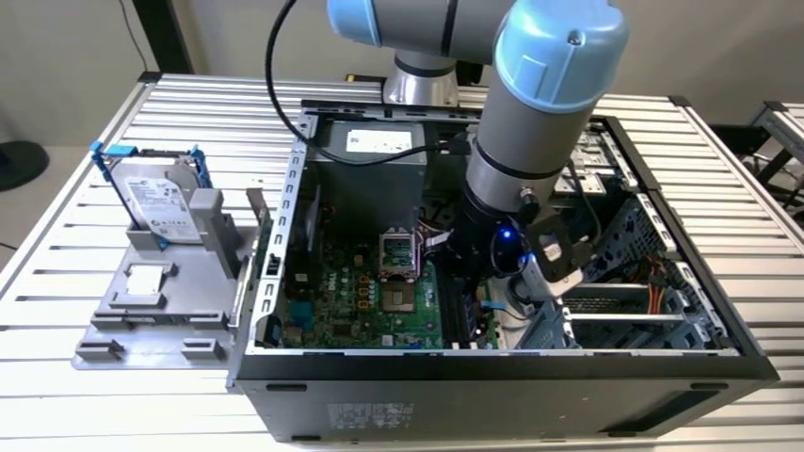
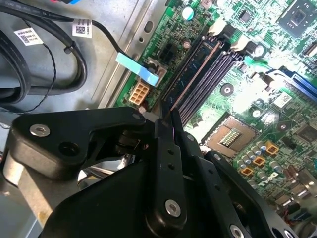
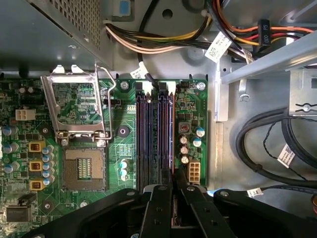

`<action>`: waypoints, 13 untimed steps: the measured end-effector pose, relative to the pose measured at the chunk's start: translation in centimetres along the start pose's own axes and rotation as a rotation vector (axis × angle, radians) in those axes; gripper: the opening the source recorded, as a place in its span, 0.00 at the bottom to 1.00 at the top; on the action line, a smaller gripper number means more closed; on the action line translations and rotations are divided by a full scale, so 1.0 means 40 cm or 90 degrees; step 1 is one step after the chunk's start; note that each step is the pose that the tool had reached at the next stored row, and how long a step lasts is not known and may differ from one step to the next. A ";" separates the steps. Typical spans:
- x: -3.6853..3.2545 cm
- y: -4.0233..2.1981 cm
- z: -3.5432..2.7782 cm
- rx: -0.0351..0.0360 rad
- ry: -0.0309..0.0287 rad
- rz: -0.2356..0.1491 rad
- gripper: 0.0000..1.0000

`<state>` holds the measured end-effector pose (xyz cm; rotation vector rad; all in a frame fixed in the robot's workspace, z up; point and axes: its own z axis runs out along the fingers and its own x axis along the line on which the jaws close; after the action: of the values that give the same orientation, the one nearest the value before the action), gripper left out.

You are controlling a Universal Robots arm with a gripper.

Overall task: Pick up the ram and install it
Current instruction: 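Insert the ram into the slot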

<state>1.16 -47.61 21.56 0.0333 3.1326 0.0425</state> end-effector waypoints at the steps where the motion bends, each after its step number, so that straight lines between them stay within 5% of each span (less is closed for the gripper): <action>1: 0.000 0.000 0.002 0.0001 0.0000 0.000 0.00; 8: 0.000 0.000 0.002 0.0001 0.0006 0.000 0.00; 9: 0.000 0.000 0.003 -0.0001 0.0006 0.000 1.00; 13: 0.000 0.000 -0.010 -0.0003 0.0005 0.000 1.00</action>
<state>1.16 -47.62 21.95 0.0334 3.1334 0.0432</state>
